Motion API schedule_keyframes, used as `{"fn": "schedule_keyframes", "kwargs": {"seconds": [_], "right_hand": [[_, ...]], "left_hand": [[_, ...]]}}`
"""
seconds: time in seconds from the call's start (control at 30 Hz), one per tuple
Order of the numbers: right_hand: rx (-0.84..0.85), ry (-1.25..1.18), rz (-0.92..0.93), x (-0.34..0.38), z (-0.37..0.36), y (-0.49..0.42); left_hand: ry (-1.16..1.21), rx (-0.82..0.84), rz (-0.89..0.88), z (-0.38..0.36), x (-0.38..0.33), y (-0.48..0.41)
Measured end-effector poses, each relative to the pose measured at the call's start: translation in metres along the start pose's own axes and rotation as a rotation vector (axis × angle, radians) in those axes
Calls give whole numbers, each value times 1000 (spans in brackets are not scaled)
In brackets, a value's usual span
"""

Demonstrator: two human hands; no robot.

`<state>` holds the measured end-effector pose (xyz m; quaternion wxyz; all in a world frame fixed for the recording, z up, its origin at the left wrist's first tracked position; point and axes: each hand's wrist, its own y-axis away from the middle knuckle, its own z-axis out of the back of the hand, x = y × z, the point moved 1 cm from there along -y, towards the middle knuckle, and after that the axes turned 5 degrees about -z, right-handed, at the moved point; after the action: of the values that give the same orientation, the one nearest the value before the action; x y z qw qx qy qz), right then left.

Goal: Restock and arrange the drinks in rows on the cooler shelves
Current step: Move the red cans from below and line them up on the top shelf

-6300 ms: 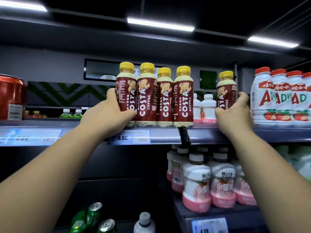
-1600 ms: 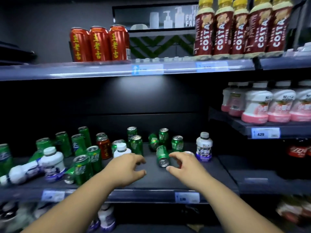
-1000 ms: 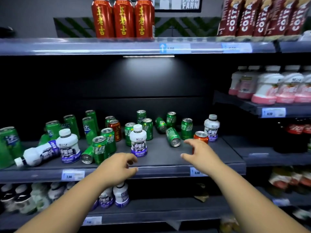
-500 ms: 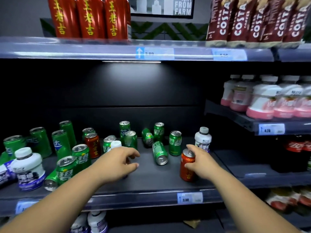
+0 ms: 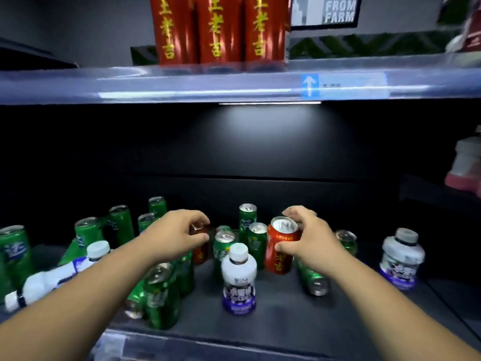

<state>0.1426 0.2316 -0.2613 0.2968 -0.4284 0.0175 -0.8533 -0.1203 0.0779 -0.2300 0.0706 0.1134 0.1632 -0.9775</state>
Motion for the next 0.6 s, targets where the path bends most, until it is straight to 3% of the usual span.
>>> {"fn": "schedule_keyframes", "kwargs": {"seconds": [0.13, 0.27, 0.6], "right_hand": [[-43, -7, 42, 39, -12, -41], [52, 15, 43, 74, -44, -70], [86, -16, -22, 87, -95, -93]], "left_hand": [[-7, 25, 95, 11, 55, -21], [-14, 100, 129, 10, 86, -39], [-140, 339, 93, -29, 101, -85]]}}
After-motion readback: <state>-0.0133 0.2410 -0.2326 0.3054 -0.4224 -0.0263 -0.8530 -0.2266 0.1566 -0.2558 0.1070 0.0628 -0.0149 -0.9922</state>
